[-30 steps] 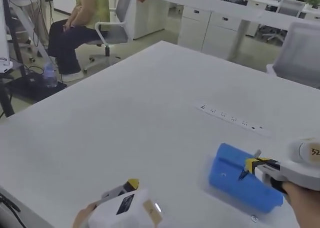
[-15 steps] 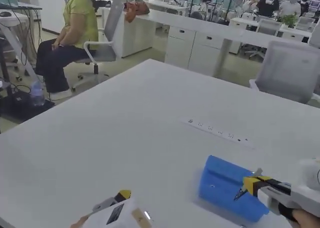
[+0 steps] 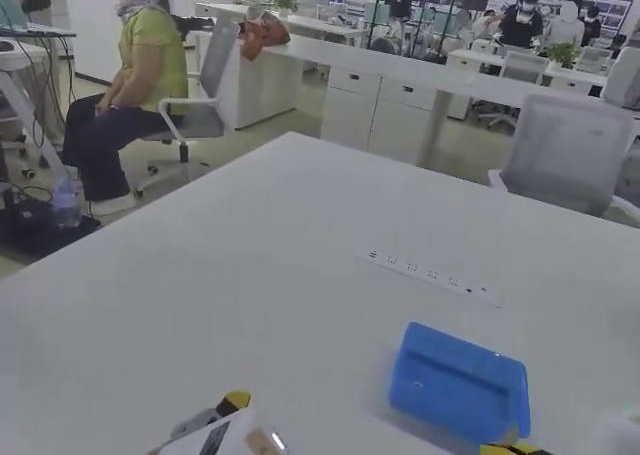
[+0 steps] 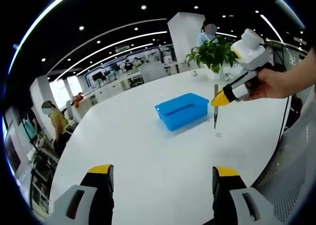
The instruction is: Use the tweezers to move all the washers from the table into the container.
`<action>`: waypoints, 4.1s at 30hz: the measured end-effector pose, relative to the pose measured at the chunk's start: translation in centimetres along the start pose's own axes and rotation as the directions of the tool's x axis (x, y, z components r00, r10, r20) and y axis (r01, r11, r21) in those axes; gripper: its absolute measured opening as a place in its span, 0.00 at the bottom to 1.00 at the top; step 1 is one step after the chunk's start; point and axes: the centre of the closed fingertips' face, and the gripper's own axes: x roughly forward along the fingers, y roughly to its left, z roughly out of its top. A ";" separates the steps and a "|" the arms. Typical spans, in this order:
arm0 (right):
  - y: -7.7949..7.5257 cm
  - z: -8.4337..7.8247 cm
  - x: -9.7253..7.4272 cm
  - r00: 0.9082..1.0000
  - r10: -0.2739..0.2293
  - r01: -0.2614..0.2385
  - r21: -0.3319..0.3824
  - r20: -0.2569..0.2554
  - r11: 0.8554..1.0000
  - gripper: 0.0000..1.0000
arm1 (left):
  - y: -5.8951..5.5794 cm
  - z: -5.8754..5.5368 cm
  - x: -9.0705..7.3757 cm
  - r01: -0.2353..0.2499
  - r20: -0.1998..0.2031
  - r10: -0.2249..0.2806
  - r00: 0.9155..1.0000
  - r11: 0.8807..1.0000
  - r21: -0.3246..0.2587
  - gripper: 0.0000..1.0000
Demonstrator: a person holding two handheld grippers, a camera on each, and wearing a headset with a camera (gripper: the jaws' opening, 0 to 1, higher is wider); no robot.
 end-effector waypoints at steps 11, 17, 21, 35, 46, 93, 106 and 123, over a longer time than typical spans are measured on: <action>0.3 -0.9 -0.1 1.000 -0.003 0.002 -0.019 -0.022 1.000 0.01 | -0.1 0.0 0.0 0.004 -0.003 -0.004 1.000 1.000 0.007 0.84; 0.4 -1.2 -0.2 1.000 -0.006 0.006 -0.010 -0.021 1.000 0.01 | -0.1 0.0 0.0 0.002 0.001 -0.002 1.000 1.000 0.002 0.84; 0.5 -1.4 -0.2 1.000 -0.009 0.009 -0.019 -0.024 1.000 0.01 | -0.1 -0.1 0.0 0.004 -0.002 -0.004 1.000 1.000 0.005 0.84; 1.2 -2.1 -0.8 0.999 -0.054 0.054 -0.085 0.000 0.995 0.01 | -0.2 -0.1 0.0 0.001 -0.008 -0.001 1.000 1.000 0.012 0.84; 1.2 -1.9 -0.6 0.998 -0.063 0.063 -0.039 -0.012 0.997 0.00 | -0.1 -0.1 0.0 -0.003 -0.007 0.003 1.000 1.000 0.015 0.83; -1.7 4.5 -2.3 0.991 -0.083 0.078 0.048 0.107 0.996 0.00 | -0.1 -0.1 0.1 0.004 -0.009 -0.003 1.000 1.000 0.017 0.84; -2.9 7.2 -1.4 0.986 -0.096 0.094 0.018 0.140 0.995 0.00 | -0.3 0.2 0.0 0.016 0.009 -0.016 1.000 1.000 -0.005 0.85; -4.3 9.1 2.0 0.981 -0.135 0.139 -0.019 0.137 0.990 0.00 | -0.3 0.2 0.1 0.022 0.005 -0.022 1.000 1.000 -0.017 0.86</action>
